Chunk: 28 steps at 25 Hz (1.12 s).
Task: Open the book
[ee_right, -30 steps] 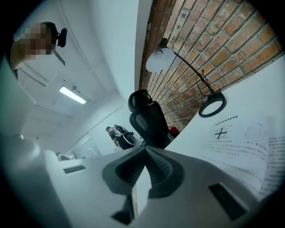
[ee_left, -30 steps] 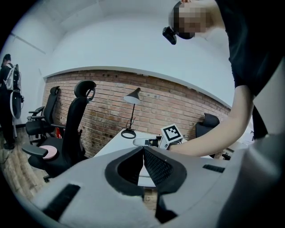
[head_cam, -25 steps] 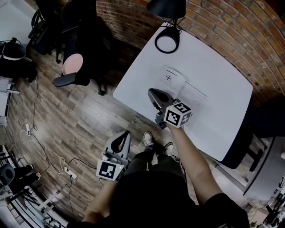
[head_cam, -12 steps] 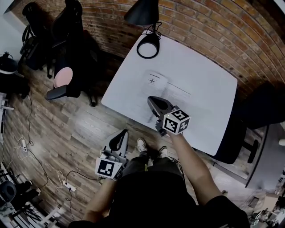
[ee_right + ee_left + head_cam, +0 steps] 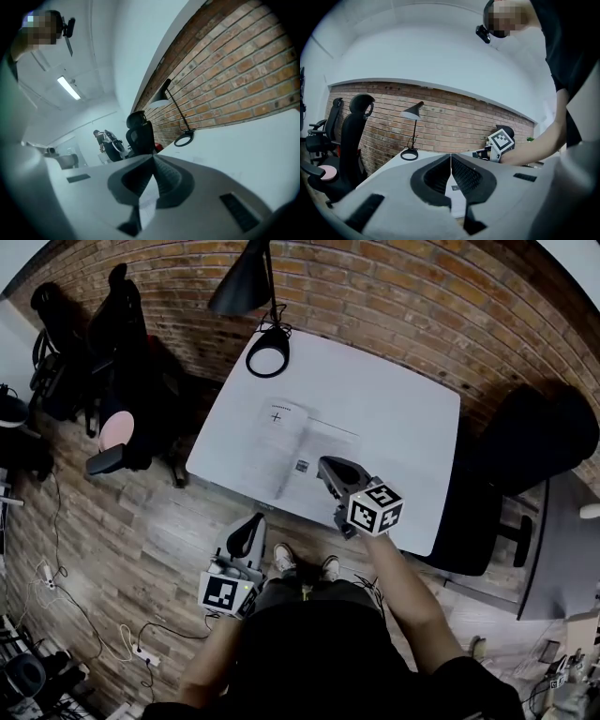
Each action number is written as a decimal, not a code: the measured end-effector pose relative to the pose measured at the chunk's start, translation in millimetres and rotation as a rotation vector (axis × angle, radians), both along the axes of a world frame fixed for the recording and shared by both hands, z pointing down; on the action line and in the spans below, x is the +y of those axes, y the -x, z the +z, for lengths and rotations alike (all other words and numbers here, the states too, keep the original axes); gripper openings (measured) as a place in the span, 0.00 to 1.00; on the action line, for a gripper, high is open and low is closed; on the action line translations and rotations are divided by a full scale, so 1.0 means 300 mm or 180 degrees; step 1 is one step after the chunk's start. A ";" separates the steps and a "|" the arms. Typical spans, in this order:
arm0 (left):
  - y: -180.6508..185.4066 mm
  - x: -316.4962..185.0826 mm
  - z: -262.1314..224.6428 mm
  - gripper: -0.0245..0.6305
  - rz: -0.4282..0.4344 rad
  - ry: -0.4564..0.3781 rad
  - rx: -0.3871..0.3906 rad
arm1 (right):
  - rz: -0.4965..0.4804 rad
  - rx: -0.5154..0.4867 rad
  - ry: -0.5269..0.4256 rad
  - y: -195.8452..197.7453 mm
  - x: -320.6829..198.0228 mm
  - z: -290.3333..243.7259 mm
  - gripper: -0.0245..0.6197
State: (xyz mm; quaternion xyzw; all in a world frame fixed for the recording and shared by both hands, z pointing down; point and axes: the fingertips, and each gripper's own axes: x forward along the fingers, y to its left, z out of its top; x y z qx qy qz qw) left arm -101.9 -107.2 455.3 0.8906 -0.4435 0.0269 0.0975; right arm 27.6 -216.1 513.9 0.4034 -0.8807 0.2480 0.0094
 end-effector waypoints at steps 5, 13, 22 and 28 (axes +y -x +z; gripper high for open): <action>-0.059 0.025 -0.049 0.08 0.0026 -0.0164 -0.0052 | 0.0364 0.0142 -0.0029 -0.204 0.079 -0.058 0.06; -0.088 0.027 -0.155 0.08 -0.0124 -0.0387 0.0069 | 0.0825 0.0219 -0.0190 -0.430 0.137 -0.225 0.06; -0.124 0.049 -0.257 0.08 -0.0196 -0.0495 0.0206 | 0.1040 -0.0030 -0.0394 -0.573 0.192 -0.438 0.06; -0.120 0.052 -0.356 0.08 -0.0243 -0.0659 0.0231 | 0.0960 0.0017 -0.0460 -0.593 0.256 -0.539 0.06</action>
